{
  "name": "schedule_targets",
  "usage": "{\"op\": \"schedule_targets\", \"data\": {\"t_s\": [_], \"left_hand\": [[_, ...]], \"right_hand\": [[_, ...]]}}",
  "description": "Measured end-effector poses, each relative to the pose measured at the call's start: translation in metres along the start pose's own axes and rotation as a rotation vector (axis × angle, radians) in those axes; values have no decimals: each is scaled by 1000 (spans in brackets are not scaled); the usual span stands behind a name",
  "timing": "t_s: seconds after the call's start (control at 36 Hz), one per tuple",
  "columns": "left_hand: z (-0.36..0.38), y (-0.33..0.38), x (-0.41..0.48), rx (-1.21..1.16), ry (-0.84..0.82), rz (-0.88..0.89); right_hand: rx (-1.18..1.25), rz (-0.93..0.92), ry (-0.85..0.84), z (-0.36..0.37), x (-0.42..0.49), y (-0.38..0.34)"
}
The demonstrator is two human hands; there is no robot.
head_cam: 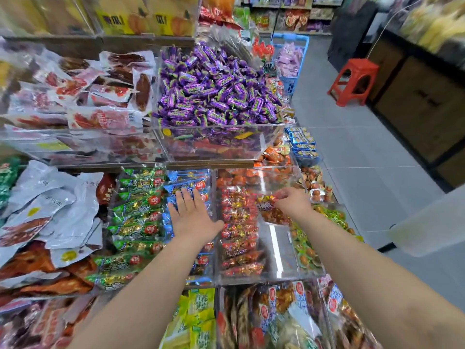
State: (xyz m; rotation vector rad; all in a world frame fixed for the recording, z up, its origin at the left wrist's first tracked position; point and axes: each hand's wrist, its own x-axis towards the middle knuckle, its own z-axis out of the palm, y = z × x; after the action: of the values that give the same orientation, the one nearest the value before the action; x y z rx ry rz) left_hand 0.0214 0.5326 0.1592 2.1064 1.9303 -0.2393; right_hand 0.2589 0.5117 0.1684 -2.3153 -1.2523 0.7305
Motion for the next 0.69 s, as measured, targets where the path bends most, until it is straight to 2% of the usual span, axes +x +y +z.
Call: {"op": "schedule_targets", "data": {"t_s": [0.11, 0.19, 0.33, 0.42, 0.5, 0.69], "left_hand": [[9, 1, 3, 35, 43, 5], [14, -1, 4, 40, 70, 10], [19, -1, 6, 42, 95, 18], [19, 0, 6, 56, 107, 17], [21, 0, 6, 61, 116, 9], [25, 0, 9, 59, 144, -1]], "right_hand": [[-396, -36, -153, 0, 20, -5], [-602, -93, -187, 1, 33, -7], [-1084, -391, -228, 17, 47, -7], [-1123, -393, -310, 29, 51, 1], [-1098, -369, -321, 37, 54, 11], [-999, -257, -93, 44, 71, 11]]}}
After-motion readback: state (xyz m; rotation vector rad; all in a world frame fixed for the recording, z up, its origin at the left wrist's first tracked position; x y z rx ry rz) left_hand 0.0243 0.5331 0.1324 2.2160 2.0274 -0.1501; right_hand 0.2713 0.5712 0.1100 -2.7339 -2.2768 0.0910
